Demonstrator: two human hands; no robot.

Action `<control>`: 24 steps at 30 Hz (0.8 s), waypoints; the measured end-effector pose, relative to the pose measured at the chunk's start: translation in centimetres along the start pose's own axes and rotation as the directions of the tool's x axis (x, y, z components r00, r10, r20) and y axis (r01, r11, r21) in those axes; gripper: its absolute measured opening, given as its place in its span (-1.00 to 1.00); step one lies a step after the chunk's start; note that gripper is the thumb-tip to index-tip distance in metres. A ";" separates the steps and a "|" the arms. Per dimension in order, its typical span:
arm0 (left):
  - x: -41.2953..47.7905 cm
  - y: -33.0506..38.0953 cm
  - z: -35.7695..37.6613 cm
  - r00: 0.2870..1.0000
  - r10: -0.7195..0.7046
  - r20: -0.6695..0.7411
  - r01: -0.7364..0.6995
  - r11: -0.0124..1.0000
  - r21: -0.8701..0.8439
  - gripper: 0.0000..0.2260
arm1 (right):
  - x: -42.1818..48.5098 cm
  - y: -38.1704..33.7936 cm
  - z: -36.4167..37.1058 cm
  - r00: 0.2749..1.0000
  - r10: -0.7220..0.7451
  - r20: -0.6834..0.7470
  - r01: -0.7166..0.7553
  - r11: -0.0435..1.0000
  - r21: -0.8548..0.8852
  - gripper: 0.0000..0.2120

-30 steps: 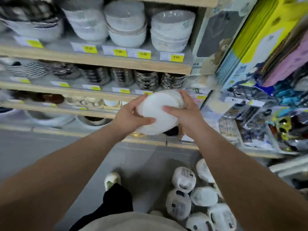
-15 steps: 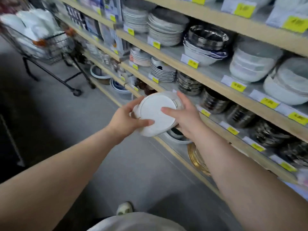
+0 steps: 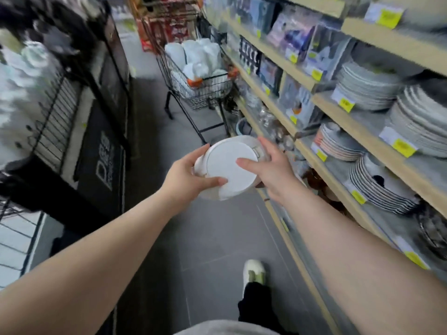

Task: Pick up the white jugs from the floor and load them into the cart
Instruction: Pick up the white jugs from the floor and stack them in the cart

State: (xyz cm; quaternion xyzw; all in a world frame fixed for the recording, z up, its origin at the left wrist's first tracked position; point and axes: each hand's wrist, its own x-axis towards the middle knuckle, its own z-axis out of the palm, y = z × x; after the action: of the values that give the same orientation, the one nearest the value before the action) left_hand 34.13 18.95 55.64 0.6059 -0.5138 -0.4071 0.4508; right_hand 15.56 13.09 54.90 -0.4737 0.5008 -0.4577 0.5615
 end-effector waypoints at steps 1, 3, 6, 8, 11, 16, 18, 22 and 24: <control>1.8 -0.2 -0.5 1.000 -0.003 -0.027 0.004 1.000 0.008 -0.37 | 2.4 -0.1 0.8 0.999 -0.001 0.034 0.002 1.000 -0.002 -0.15; 5.4 -0.3 -1.3 0.997 -0.003 -0.081 0.005 1.000 0.025 -0.40 | 7.4 -0.4 2.2 0.994 0.001 0.114 -0.001 1.000 -0.003 -0.14; 10.8 -0.2 -2.2 0.984 -0.022 -0.178 0.024 1.000 0.008 -0.39 | 14.3 -1.3 4.1 0.977 0.005 0.211 -0.004 1.000 -0.007 -0.11; 14.2 0.0 -2.8 0.970 -0.046 -0.239 0.044 0.999 -0.012 -0.32 | 18.6 -2.3 5.4 0.964 -0.002 0.266 0.005 1.000 -0.008 -0.11; 18.7 -0.3 -4.3 0.945 -0.081 -0.317 0.076 0.997 -0.026 -0.23 | 24.5 -3.5 8.0 0.939 -0.012 0.342 0.026 0.999 -0.037 -0.12; 26.4 -1.4 -8.6 0.921 -0.127 -0.368 0.114 0.992 -0.058 -0.22 | 33.0 -4.4 13.5 0.902 -0.013 0.431 0.037 0.998 -0.048 -0.13; 30.1 -2.0 -10.9 0.918 -0.131 -0.375 0.117 0.991 -0.058 -0.23 | 36.7 -4.4 16.2 0.894 -0.017 0.448 0.041 0.998 -0.044 -0.14; 38.9 -3.9 -17.1 0.924 -0.133 -0.359 0.128 0.991 -0.037 -0.23 | 44.8 -4.4 22.9 0.907 -0.025 0.420 0.050 0.998 -0.048 -0.14; 42.5 -4.3 -19.6 0.931 -0.124 -0.343 0.122 0.992 -0.030 -0.23 | 47.7 -4.9 25.5 0.919 -0.039 0.392 0.062 0.997 -0.047 -0.15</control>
State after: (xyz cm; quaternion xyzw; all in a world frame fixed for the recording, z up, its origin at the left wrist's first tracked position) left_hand 59.96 -20.28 55.39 0.6967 -0.3865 -0.3246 0.5097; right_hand 44.55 -32.80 54.88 -0.5845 0.3796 -0.3533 0.6240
